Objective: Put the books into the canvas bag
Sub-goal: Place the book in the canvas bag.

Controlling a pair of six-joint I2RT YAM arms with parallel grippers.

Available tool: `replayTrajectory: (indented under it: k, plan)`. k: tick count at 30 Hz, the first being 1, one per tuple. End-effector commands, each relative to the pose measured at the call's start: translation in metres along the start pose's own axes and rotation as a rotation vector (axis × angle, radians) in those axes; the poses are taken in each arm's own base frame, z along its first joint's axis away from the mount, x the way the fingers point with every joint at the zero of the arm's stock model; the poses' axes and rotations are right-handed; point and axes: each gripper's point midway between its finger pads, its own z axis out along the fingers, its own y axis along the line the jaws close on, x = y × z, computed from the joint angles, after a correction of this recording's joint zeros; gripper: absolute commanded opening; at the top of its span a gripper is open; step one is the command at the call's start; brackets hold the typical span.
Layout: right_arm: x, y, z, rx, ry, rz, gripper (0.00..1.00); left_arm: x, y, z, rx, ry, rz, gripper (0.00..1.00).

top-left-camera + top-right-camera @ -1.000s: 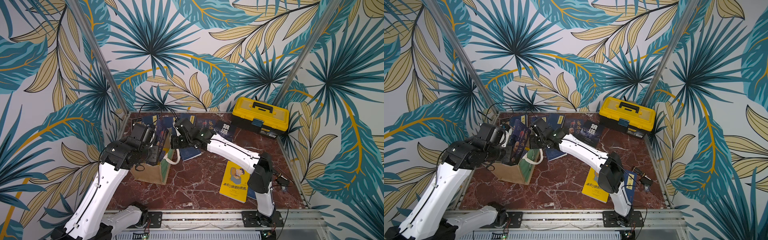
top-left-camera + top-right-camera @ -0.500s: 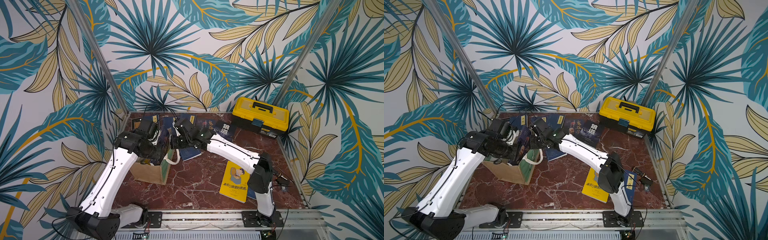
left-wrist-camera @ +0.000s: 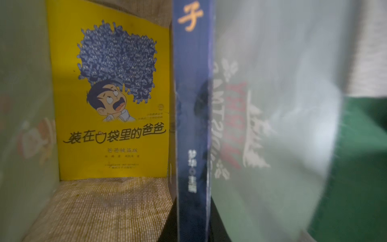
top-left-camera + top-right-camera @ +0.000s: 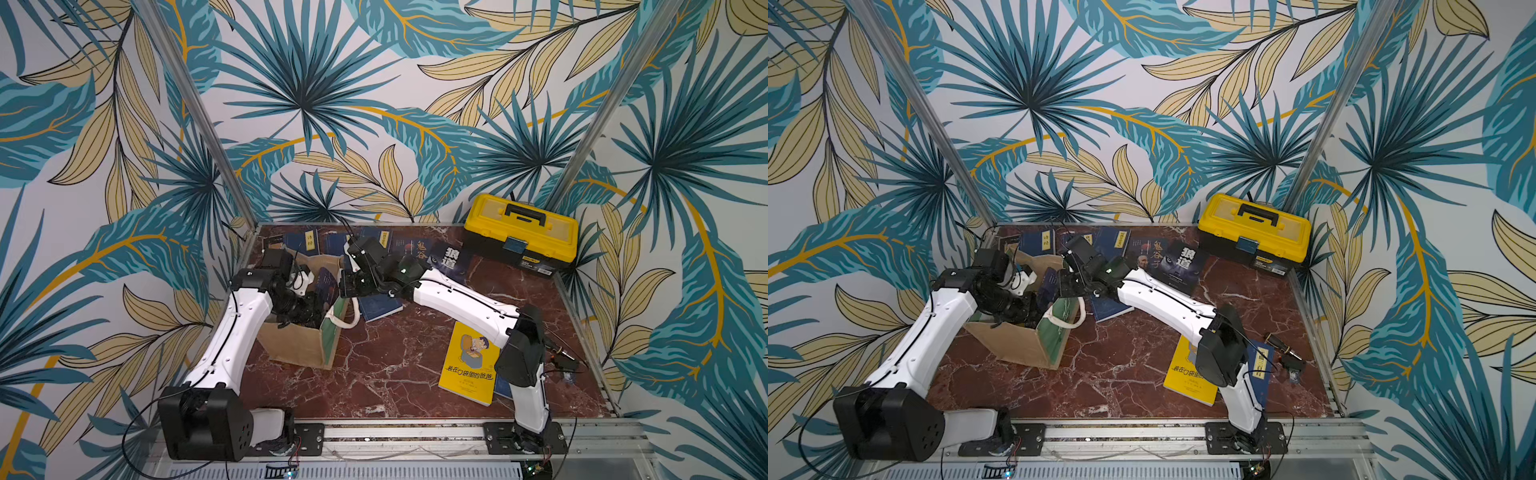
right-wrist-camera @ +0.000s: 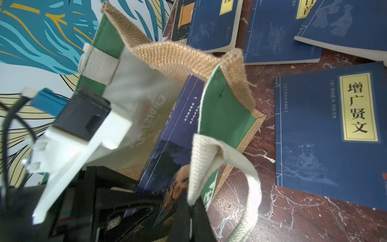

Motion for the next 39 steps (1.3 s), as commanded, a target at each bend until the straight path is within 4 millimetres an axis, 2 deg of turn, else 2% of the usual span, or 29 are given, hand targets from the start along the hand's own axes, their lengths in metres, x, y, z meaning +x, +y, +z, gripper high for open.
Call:
replayTrajectory:
  k: [1,2,4,8,11,15,19,22,24,27,31,33,37,39]
  plan:
    - [0.006,-0.005,0.006,0.012,0.013,-0.009,0.00,-0.008,0.004,0.007,0.015,-0.019,0.008,0.00]
    - [0.005,-0.005,0.005,0.012,0.010,-0.012,0.00,-0.009,0.010,0.007,-0.015,-0.020,0.003,0.00]
    - [0.005,-0.006,0.004,0.018,0.009,-0.016,0.00,-0.010,0.018,0.007,-0.066,-0.025,0.002,0.08]
    - [0.007,-0.008,0.004,0.025,0.013,-0.020,0.00,-0.012,0.033,0.000,-0.166,-0.048,0.007,0.38]
    - [0.007,-0.008,0.005,0.024,0.016,-0.019,0.00,-0.017,0.037,-0.014,-0.218,-0.086,0.023,0.49]
    - [0.008,-0.008,0.005,0.023,0.018,-0.022,0.00,-0.030,0.024,-0.043,-0.214,-0.178,0.059,0.52]
    - [0.007,-0.007,0.005,0.022,0.016,-0.021,0.00,-0.044,-0.003,-0.076,-0.139,-0.292,0.100,0.53]
    - [0.006,-0.006,0.004,0.017,0.012,-0.017,0.00,-0.046,-0.024,-0.083,-0.041,-0.309,0.103,0.46]
    - [0.006,-0.006,0.004,0.015,0.011,-0.014,0.00,-0.043,-0.036,-0.078,0.027,-0.282,0.102,0.36]
    - [0.005,-0.005,0.004,0.013,0.009,-0.015,0.00,-0.035,-0.054,-0.059,0.094,-0.204,0.116,0.25]
    - [0.004,-0.004,0.004,0.011,0.005,-0.013,0.00,-0.029,-0.059,-0.026,0.117,-0.105,0.101,0.21]
    - [0.005,-0.005,0.005,0.010,0.009,-0.013,0.00,-0.033,-0.044,-0.011,0.064,-0.090,0.069,0.22]
    - [0.007,-0.006,0.005,0.014,0.013,-0.011,0.00,-0.041,0.014,0.017,-0.069,-0.048,-0.054,0.27]
    - [0.007,-0.006,0.004,0.012,0.014,-0.008,0.00,-0.040,0.041,0.029,-0.130,-0.022,-0.112,0.35]
